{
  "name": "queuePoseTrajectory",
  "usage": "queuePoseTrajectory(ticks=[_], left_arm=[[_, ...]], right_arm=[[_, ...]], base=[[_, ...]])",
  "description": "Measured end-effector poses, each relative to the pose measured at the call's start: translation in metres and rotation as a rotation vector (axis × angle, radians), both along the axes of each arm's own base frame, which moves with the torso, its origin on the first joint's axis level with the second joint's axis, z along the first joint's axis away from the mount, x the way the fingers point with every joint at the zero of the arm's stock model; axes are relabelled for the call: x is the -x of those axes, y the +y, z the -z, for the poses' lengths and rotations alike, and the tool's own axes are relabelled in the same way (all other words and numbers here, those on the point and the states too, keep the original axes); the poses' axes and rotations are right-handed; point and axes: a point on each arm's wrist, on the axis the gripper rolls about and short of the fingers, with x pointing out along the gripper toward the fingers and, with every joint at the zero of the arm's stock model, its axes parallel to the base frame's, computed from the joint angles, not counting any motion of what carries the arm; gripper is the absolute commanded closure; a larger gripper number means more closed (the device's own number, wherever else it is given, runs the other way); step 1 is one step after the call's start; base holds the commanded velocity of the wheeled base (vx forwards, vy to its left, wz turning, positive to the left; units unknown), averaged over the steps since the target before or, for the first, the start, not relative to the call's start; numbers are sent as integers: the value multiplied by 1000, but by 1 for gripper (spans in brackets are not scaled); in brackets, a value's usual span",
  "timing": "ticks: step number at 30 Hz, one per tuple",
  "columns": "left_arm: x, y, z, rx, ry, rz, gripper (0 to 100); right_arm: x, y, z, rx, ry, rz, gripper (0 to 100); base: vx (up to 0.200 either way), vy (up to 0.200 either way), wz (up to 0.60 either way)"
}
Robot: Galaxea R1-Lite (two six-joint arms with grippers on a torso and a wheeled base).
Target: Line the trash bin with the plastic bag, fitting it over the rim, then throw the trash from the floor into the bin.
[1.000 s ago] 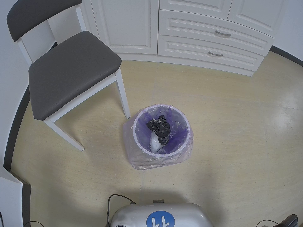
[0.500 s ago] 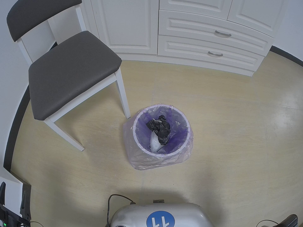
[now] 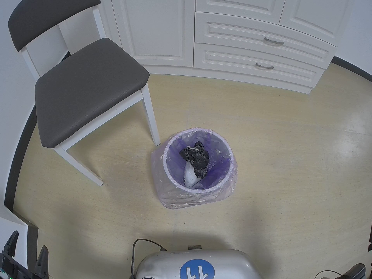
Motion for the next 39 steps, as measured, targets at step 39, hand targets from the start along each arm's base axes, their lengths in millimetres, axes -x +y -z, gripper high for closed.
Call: queuePoseTrajectory(ticks=[39], left_arm=[[0,0,-2,1,-22,10,0]], right_arm=[[-7,4,31,-26,305,-172,0]], base=[[0,0,0]])
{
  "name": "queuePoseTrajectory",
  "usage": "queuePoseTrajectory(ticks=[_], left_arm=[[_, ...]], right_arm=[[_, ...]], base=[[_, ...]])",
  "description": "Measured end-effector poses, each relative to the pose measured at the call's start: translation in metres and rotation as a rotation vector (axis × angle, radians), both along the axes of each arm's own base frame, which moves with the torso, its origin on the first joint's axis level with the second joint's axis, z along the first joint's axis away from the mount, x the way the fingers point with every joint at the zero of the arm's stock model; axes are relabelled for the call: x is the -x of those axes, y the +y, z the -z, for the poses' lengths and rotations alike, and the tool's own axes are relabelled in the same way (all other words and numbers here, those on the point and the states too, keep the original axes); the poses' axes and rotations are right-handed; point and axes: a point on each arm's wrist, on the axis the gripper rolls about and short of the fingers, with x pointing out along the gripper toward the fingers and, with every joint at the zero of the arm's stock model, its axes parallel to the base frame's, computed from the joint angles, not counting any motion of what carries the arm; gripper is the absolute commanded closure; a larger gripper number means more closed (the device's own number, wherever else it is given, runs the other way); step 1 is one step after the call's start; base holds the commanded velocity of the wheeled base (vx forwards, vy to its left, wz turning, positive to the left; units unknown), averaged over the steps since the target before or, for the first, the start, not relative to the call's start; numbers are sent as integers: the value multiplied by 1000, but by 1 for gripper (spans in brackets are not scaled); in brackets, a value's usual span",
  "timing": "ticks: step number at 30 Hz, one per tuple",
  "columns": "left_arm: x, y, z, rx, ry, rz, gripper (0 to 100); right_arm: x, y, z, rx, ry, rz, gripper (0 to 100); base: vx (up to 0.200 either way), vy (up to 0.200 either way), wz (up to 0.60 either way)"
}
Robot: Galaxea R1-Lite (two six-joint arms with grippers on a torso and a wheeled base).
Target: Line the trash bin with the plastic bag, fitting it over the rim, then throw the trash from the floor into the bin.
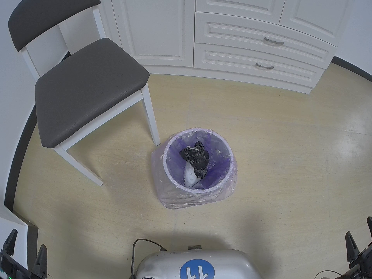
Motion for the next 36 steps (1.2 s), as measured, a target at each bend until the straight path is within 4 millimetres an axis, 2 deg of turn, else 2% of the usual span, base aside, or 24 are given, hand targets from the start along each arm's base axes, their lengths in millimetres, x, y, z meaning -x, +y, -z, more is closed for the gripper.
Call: queuePoseTrajectory(ticks=[9,36], left_arm=[[0,0,0,-7,0,1,0],[0,0,0,39,1,-17,0]], right_arm=[[0,0,5,3,51,9,0],[0,-1,4,2,42,22,0]], base=[[0,0,0],[0,0,0]])
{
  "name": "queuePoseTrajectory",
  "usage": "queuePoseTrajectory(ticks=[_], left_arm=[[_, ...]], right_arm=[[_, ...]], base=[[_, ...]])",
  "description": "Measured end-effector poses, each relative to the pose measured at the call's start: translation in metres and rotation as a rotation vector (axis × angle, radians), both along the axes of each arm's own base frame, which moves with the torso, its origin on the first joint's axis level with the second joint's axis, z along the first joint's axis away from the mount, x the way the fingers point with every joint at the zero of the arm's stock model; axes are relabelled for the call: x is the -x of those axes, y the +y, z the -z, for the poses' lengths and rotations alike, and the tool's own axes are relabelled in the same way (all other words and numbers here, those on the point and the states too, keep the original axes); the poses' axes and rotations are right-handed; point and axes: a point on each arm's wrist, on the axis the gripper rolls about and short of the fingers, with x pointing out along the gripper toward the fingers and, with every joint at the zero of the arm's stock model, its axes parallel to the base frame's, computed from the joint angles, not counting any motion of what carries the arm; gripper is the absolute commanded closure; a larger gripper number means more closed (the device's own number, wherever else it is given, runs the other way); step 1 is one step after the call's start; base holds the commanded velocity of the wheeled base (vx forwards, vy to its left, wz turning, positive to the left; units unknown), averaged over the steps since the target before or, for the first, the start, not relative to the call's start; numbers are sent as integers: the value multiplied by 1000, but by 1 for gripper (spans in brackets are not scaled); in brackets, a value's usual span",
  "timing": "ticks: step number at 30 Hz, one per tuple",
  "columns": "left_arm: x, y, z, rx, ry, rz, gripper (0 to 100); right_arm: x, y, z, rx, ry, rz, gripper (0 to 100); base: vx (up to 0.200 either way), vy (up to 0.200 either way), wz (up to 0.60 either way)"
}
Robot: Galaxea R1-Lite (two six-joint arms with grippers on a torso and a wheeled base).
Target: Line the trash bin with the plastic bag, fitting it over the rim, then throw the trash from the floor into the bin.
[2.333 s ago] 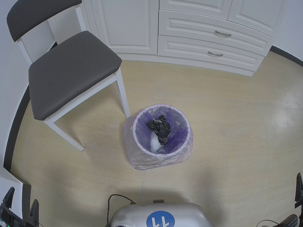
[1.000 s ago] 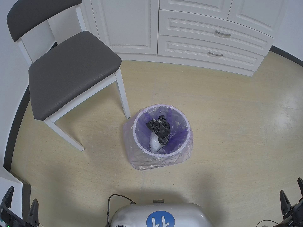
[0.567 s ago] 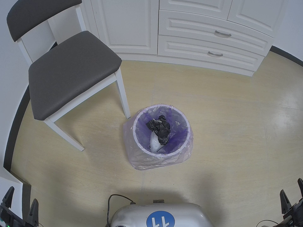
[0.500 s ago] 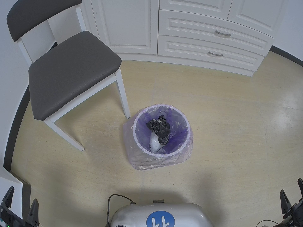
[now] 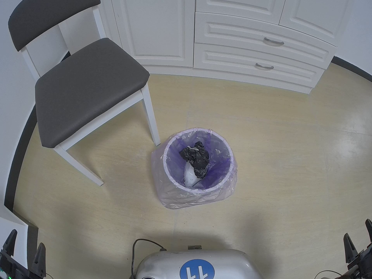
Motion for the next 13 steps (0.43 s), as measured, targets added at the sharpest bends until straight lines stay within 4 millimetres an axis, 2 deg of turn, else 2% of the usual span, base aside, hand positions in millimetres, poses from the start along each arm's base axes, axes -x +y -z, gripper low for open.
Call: queuePoseTrajectory(ticks=[13], left_arm=[[0,0,0,-1,0,0,0]], right_arm=[[0,0,0,-4,0,0,0]], base=[[0,0,0]])
